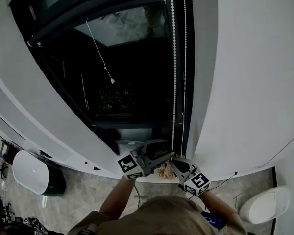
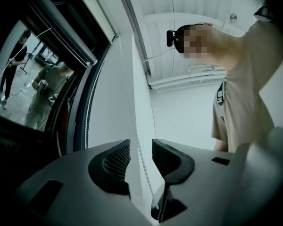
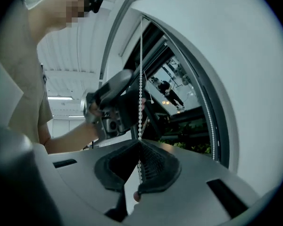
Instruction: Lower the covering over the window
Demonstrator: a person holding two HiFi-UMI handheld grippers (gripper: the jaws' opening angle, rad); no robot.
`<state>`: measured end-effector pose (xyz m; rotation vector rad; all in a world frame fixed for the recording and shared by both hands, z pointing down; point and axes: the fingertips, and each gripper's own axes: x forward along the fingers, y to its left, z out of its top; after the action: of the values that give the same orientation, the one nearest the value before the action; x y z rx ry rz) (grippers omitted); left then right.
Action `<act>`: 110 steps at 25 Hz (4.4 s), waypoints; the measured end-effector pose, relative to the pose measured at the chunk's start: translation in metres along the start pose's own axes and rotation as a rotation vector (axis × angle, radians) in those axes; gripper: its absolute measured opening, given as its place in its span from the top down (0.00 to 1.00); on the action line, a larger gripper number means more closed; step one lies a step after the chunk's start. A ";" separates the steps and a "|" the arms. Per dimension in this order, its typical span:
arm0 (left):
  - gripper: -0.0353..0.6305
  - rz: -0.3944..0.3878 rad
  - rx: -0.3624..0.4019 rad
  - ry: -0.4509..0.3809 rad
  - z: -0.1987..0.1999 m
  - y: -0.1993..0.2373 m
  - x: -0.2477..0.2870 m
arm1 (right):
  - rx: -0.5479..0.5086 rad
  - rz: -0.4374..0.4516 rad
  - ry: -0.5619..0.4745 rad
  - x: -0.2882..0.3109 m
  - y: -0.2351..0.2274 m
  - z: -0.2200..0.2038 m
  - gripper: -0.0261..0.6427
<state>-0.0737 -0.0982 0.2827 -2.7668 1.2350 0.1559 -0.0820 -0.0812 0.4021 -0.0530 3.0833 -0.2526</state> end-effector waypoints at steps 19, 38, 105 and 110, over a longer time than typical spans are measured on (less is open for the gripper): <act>0.91 0.066 -0.084 0.101 -0.099 -0.040 -0.004 | -0.182 -0.036 -0.266 -0.008 0.008 0.110 0.90; 0.93 0.166 -0.080 -0.140 -0.003 0.002 -0.002 | -0.165 0.000 -0.109 -0.010 0.022 0.028 0.94; 0.92 0.260 0.071 -0.062 -0.018 0.047 0.009 | -0.078 -0.085 -0.046 0.008 -0.054 0.011 0.93; 0.76 0.260 -0.082 0.015 -0.097 0.012 -0.011 | -0.054 -0.182 -0.071 -0.035 -0.056 -0.008 0.80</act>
<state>-0.0855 -0.1117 0.3794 -2.6658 1.6243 0.2124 -0.0461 -0.1337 0.4203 -0.3387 3.0160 -0.1708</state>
